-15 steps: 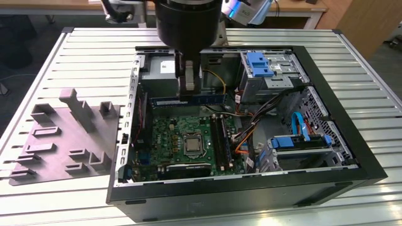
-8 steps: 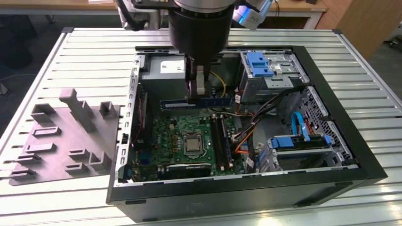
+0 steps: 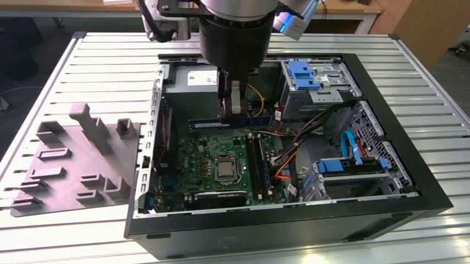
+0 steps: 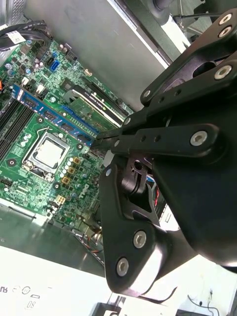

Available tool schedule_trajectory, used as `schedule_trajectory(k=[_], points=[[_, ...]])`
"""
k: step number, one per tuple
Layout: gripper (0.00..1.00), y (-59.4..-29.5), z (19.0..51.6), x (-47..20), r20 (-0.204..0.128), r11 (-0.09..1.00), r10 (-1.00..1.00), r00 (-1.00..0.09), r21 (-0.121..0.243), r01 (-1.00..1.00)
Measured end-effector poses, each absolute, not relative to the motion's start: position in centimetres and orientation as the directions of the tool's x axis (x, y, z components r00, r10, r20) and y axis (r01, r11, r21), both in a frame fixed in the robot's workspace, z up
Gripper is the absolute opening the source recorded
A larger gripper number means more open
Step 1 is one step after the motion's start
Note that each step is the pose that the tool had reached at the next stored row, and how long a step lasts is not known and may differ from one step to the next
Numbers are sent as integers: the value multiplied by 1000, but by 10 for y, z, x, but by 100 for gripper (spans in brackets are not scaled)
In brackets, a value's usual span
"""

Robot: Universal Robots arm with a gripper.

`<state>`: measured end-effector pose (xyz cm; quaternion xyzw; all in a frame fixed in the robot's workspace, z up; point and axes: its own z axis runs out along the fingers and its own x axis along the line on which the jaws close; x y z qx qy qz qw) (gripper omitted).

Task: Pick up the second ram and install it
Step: 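Insert the second ram into the second slot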

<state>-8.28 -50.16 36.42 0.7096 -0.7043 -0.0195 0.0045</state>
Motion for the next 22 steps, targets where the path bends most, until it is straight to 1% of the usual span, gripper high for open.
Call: schedule_trajectory(k=[13,22], points=[[11,-502,364,-83,-22,-4,-1000,3,34,-999],[11,-502,363,-83,-22,125,-992,-126,34,-992]])
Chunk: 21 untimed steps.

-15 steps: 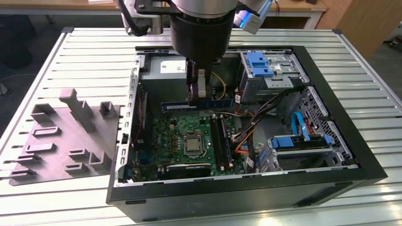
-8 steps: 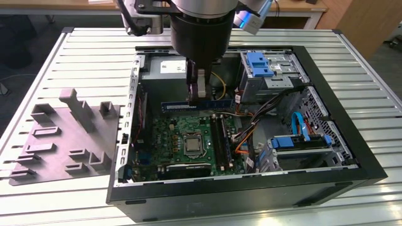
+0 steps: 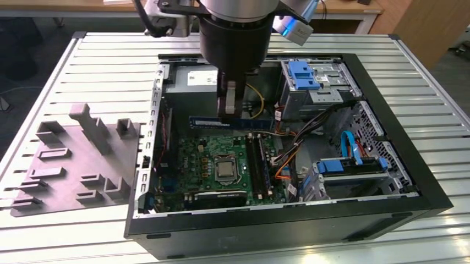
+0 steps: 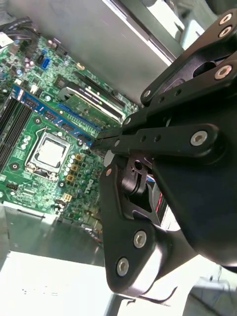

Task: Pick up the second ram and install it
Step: 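Insert the second ram into the second slot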

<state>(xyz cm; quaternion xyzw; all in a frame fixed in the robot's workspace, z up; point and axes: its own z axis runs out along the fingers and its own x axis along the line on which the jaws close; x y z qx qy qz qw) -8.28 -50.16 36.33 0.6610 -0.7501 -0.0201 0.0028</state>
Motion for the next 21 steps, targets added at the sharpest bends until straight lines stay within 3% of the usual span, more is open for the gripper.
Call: schedule_trajectory(k=[21], points=[[11,-502,360,-83,-22,485,-874,-486,34,-874]])
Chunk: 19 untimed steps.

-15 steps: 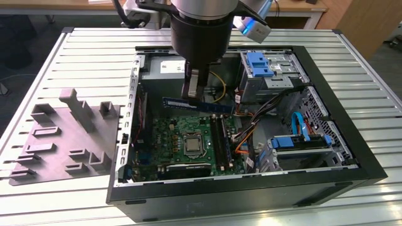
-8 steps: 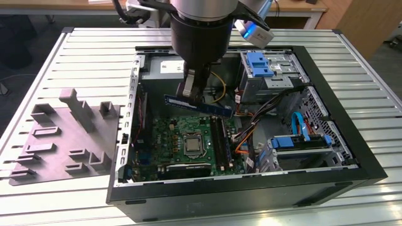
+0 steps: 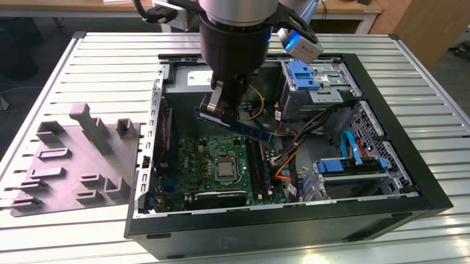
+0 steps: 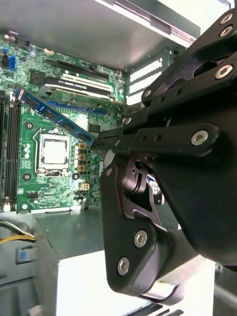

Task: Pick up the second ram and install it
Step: 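Insert the second ram into the second slot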

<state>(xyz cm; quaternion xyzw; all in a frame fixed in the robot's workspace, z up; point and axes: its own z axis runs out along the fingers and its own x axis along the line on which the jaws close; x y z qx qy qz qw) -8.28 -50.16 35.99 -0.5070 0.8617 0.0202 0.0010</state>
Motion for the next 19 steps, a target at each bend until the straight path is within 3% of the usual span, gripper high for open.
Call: schedule_trajectory(k=[19], points=[[11,-502,357,-83,-22,753,-657,-754,34,-657]])
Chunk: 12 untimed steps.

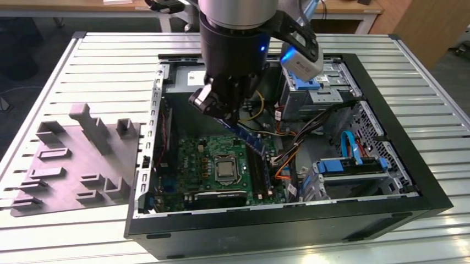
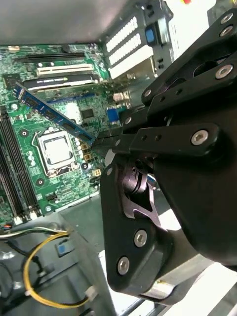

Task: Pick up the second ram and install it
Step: 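Insert the second ram into the second slot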

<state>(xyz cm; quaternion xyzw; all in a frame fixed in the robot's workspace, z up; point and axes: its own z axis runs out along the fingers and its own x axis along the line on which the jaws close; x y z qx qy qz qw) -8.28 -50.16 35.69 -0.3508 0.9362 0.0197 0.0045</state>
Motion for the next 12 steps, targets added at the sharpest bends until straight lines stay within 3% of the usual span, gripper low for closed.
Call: schedule_trajectory(k=[12], points=[[11,-502,355,-83,-22,877,-479,-878,34,-479]])
